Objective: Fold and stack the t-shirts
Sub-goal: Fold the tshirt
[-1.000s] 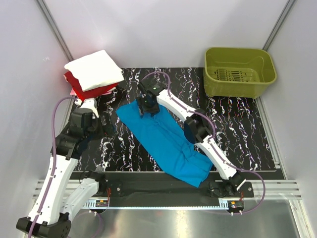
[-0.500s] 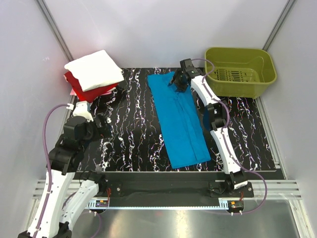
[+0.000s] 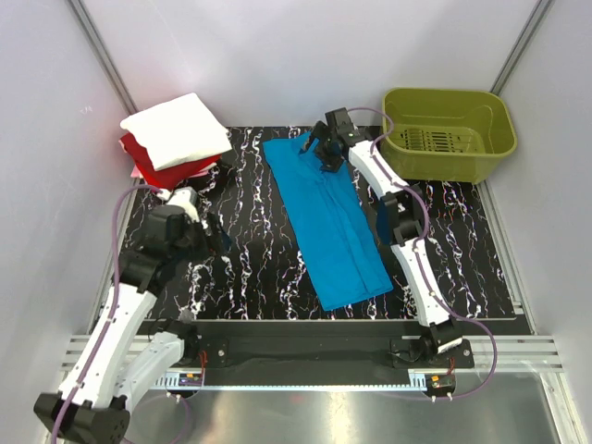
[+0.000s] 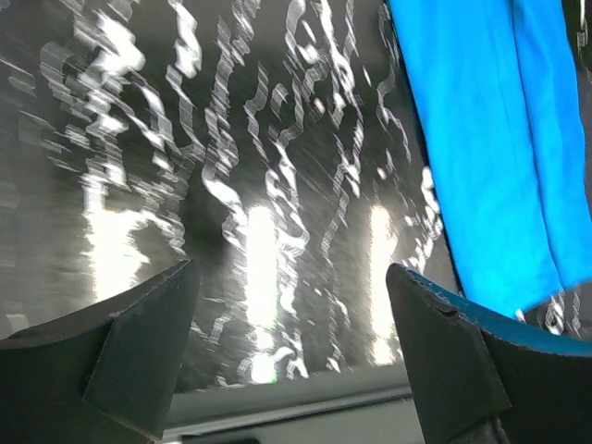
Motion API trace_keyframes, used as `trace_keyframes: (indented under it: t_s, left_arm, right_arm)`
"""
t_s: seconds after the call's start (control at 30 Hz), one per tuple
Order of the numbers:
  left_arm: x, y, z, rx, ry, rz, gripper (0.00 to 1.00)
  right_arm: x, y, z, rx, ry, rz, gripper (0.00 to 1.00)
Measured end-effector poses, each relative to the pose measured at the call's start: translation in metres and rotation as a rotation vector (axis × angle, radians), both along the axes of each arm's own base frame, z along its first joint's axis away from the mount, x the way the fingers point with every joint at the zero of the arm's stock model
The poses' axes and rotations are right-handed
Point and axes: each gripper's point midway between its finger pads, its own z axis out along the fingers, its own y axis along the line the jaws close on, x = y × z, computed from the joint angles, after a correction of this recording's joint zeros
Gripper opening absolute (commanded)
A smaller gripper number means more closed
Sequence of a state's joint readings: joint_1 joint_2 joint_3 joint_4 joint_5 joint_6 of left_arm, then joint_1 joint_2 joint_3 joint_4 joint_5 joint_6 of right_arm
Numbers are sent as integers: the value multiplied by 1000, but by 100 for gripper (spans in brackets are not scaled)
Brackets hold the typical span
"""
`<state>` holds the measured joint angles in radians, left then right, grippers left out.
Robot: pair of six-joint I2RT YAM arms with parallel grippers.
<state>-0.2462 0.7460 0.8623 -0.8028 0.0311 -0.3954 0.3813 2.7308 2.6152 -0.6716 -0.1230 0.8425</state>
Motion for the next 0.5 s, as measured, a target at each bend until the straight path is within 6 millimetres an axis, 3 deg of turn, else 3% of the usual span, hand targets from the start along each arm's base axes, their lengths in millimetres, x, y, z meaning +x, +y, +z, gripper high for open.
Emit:
trace_keyframes:
  t_s: [0.1, 0.27, 0.37, 0.5]
  left_arm:
    - [0, -23, -23, -44, 76, -48, 85]
    - [4, -72, -69, -100, 203, -133, 84]
    - [0, -101, -107, -122, 305, -173, 84]
    - [-4, -136, -140, -127, 395, -221, 84]
  right_arm:
    - [-12, -5, 27, -22, -4, 21, 98]
    - [-50, -25, 101, -69, -46, 62, 100]
    - [-93, -49, 147, -112, -91, 78, 100]
    - [-159, -84, 186, -157, -142, 81, 100]
